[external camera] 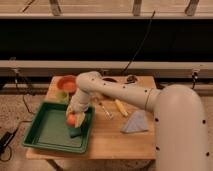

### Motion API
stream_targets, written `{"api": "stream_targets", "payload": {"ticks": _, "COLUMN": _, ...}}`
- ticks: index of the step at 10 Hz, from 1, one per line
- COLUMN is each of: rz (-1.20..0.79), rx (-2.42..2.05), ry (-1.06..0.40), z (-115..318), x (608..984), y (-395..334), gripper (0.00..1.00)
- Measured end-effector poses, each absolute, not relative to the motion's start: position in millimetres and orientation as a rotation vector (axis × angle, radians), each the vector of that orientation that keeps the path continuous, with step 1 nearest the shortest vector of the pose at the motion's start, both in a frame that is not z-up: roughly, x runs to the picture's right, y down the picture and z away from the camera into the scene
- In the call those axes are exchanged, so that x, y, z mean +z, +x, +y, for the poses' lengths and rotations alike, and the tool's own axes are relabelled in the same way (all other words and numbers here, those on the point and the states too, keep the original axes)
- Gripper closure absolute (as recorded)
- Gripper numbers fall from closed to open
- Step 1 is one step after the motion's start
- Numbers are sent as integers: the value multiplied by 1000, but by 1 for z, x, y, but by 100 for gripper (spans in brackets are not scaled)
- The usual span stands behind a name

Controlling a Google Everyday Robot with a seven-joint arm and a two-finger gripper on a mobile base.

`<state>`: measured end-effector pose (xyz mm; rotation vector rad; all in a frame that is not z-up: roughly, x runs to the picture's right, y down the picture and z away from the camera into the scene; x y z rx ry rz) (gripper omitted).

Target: Place apple in tray

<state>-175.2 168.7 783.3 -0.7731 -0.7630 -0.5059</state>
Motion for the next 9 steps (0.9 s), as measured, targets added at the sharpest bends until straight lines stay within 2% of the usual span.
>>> {"api": "stream_targets", "payload": {"ticks": 2, "rz": -751, "rx": -519, "ry": -771, "z": 171, "x": 794, "y": -176, "gripper": 27}}
{"api": "stream_targets", "payload": {"ticks": 4, "rz": -727, "rx": -531, "ry": -748, "z": 163, "x": 809, "y": -170, "gripper": 27}}
{"api": "stream_targets", "payload": {"ticks": 9, "rz": -726, "rx": -530, "ry": -747, "z": 162, "x": 809, "y": -169, "gripper": 27}}
